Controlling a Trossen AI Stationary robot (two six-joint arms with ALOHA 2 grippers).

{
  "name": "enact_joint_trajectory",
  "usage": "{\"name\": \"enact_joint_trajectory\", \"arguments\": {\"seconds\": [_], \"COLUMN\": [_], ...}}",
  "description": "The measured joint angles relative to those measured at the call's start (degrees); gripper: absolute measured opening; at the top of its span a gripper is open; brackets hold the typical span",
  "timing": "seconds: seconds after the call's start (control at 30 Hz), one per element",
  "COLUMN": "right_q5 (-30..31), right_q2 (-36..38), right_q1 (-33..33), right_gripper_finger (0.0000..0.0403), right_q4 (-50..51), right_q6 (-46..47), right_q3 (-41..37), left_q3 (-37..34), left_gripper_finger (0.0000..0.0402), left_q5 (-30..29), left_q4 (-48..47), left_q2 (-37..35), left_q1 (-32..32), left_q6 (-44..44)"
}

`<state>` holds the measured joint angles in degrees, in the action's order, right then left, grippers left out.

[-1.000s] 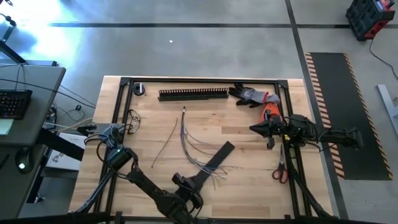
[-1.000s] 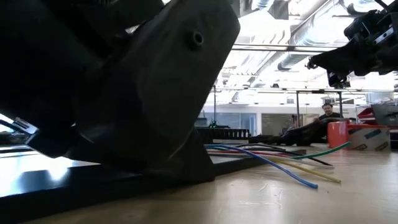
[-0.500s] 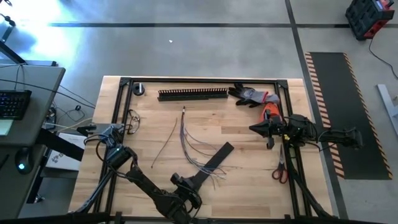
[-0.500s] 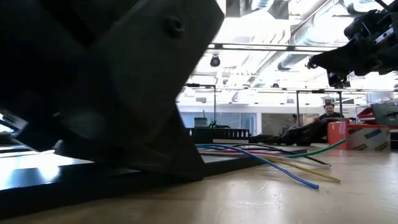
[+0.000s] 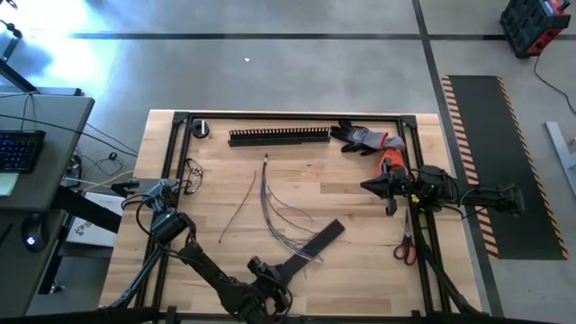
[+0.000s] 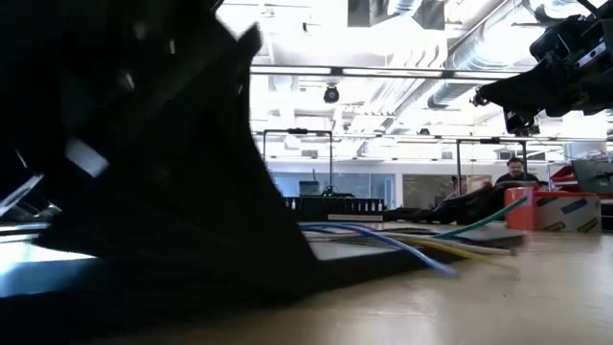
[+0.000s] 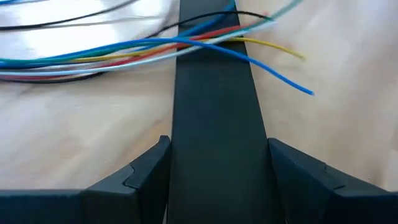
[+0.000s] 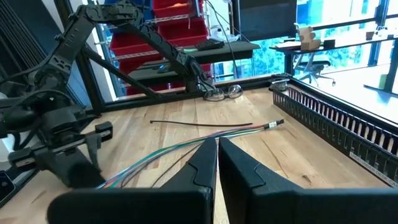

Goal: Ziptie cables
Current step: Move the black cable duct lid to the top right of the table

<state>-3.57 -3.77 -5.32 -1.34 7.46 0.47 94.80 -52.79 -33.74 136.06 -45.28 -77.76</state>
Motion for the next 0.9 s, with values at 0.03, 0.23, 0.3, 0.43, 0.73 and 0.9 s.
{"name": "enact_joint_trajectory", "arguments": {"seconds": [0.03,0.23,0.3,0.43,0.73,0.9], "right_q5": [0.0,0.0,0.0,0.0,0.0,0.0], "right_q2": [0.0,0.0,0.0,0.0,0.0,0.0], "right_q1": [0.0,0.0,0.0,0.0,0.0,0.0], "right_gripper_finger": [0.0,0.0,0.0,0.0,0.0,0.0], "right_q4": [0.0,0.0,0.0,0.0,0.0,0.0], "right_q6": [0.0,0.0,0.0,0.0,0.0,0.0], "right_q3": [0.0,0.0,0.0,0.0,0.0,0.0], "left_q3": [0.0,0.1,0.1,0.1,0.2,0.2], "left_gripper_finger": [0.0211,0.0211,0.0211,0.0211,0.0211,0.0211], "left_q5": [0.3,-1.9,-2.9,-3.4,-6.3,-11.5], "left_q4": [1.3,7.3,9.5,14.0,24.4,20.9], "left_q2": [0.0,0.0,0.0,-0.1,-1.1,-5.2], "left_q1": [0.2,1.4,1.7,2.2,2.4,2.9], "left_q6": [1.5,8.7,10.8,14.9,23.5,24.2]}}
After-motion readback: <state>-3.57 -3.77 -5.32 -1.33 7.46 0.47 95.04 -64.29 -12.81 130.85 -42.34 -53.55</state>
